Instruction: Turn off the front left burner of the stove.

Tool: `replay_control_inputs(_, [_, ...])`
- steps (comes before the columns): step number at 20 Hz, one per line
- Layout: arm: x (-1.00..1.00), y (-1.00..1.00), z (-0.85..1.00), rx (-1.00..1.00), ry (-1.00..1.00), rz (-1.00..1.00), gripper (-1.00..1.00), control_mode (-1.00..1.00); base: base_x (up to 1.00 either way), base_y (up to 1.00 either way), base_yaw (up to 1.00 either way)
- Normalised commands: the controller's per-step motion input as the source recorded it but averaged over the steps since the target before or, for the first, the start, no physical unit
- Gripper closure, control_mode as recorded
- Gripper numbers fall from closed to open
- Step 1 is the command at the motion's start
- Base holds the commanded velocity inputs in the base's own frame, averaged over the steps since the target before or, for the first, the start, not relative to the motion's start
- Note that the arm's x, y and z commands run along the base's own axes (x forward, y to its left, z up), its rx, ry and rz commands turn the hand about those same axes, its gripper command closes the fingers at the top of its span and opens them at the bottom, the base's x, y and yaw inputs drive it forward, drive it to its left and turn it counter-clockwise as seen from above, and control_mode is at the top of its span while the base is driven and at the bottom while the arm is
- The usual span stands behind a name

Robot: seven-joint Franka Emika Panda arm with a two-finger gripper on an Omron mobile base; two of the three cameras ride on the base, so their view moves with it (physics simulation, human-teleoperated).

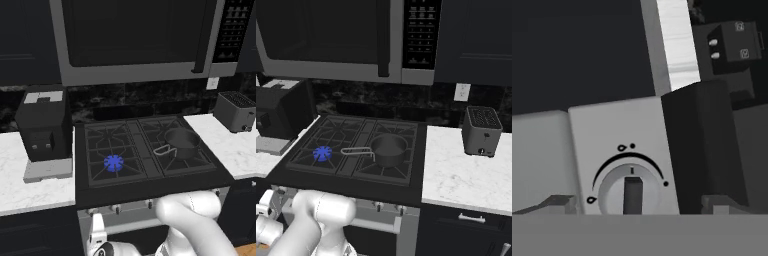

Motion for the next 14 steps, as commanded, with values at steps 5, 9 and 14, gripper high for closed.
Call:
replay_control_inputs(5, [0.29, 0.0, -0.04, 0.02, -0.01, 0.0, -1.0, -1.0, 0.0, 0.0, 0.0])
replay_control_inputs(9, [0.2, 0.01, -0.09, 0.01, 0.0, 0.0, -1.0, -1.0, 0.0, 0.0, 0.0])
replay_control_inputs(14, [0.14, 0.02, -0.08, 0.03, 0.0, 0.0, -1.0, -1.0, 0.0, 0.0, 0.0])
